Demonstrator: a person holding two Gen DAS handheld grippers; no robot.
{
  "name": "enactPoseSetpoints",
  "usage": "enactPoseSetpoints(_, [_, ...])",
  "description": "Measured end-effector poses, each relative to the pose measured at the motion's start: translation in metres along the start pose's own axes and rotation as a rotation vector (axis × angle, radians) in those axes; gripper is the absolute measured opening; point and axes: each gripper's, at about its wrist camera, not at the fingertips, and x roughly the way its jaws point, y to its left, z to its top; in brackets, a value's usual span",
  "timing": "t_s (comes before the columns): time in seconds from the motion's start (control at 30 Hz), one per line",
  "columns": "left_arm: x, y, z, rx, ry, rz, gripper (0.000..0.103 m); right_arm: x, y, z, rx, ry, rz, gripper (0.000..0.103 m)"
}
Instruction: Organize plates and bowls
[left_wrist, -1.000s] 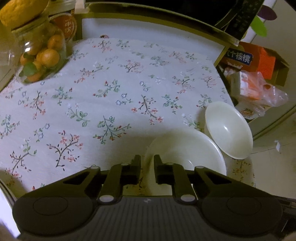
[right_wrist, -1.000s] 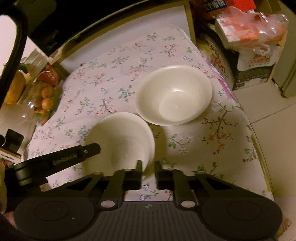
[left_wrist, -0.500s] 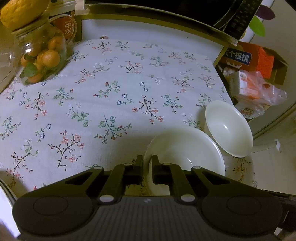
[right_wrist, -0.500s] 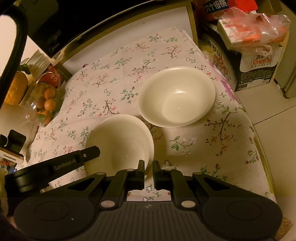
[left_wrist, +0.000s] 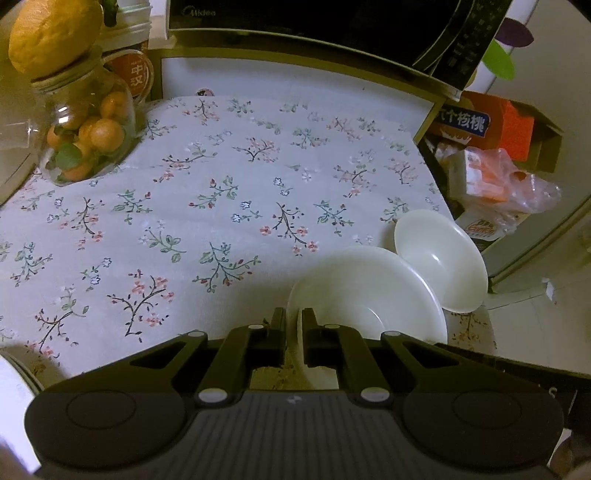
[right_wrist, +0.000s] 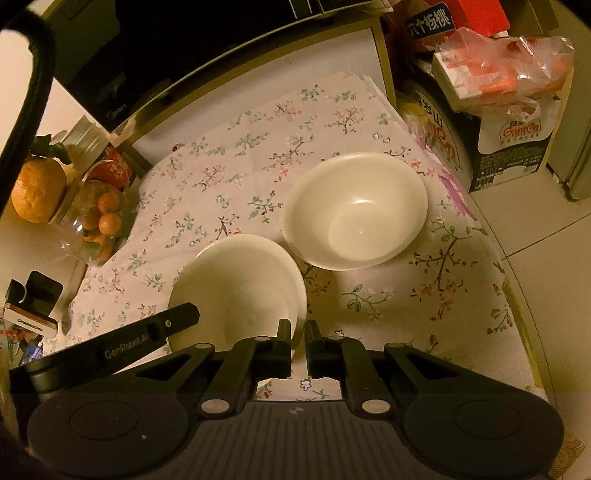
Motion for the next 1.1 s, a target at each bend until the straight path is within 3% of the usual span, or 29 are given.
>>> enactPoseSetpoints(0.5, [-0.047,0.002,-0.011,0.052,-0.087,-0.015,0.008,-0.027,0.019,-0.002,-0.060,-0.056,0.019,0.008])
enactPoseSetpoints(1.1, [-0.083,0.023,-0.031,0.010,-0.117,-0.009,0.009,-0.050,0.053,-0.019,-0.168,-0.085,0.044,0.008])
